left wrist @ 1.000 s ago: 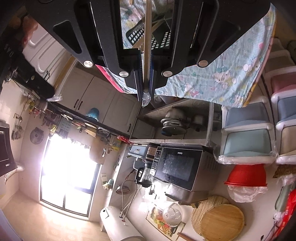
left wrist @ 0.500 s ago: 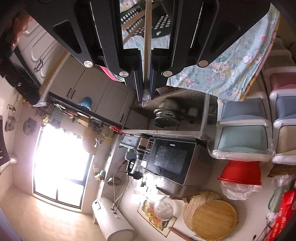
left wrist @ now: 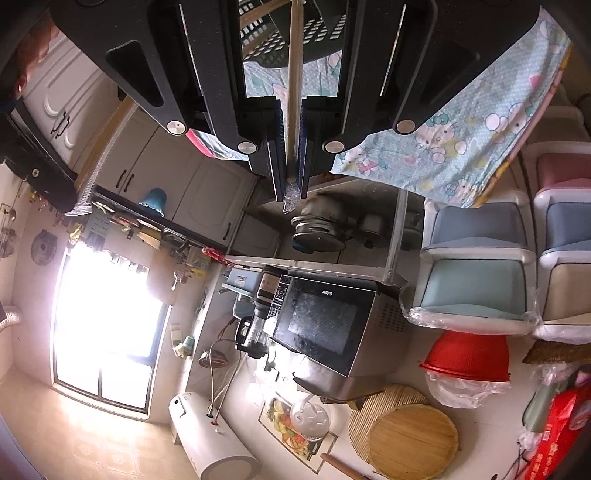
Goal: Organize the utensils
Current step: 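Lower the left gripper's chopstick into the caddy while the right gripper lowers its chopstick in, then open both grippers and withdraw them from the green caddy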
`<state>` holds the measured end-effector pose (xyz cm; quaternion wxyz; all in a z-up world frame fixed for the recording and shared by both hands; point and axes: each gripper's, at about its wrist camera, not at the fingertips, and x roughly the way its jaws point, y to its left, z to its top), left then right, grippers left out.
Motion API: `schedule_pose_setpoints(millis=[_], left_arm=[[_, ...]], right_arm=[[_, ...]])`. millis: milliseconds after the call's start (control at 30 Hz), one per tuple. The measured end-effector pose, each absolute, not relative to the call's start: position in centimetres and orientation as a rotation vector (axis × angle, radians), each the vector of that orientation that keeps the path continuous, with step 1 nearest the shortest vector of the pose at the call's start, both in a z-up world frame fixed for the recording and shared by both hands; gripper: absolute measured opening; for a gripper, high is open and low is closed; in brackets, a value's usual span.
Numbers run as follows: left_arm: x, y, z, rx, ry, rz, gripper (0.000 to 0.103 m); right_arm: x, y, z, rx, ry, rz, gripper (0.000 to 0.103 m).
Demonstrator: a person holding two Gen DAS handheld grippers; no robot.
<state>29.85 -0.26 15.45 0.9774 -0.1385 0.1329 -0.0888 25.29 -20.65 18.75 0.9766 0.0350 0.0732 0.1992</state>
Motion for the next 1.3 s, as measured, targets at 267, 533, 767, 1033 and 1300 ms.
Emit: schedule_pose_setpoints(millis=[267, 533, 767, 1033, 1300], left_arm=[[29.8, -1.5, 13.3, -0.231, 0.276, -0.185, 0.003], [29.7, -1.5, 10.9, -0.224, 0.335, -0.176, 0.003], [29.1, -1.3, 10.2, -0.22, 0.383, -0.179, 0.005], [27.6, -0.5, 10.0, -0.244, 0.417, -0.175, 0.022], [25.4, 0.4, 9.9, -0.278, 0.423, -0.175, 0.054]], right_arm=[[26.6, -20.0, 15.7, 0.068, 0.179, 0.391, 0.004], [27.0, -20.4, 12.7, 0.092, 0.223, 0.344, 0.005], [26.4, -21.5, 11.3, 0.125, 0.264, 0.313, 0.006], [25.2, -23.1, 10.1, 0.169, 0.308, 0.282, 0.018], [23.5, -23.9, 9.6, 0.164, 0.336, 0.264, 0.028]])
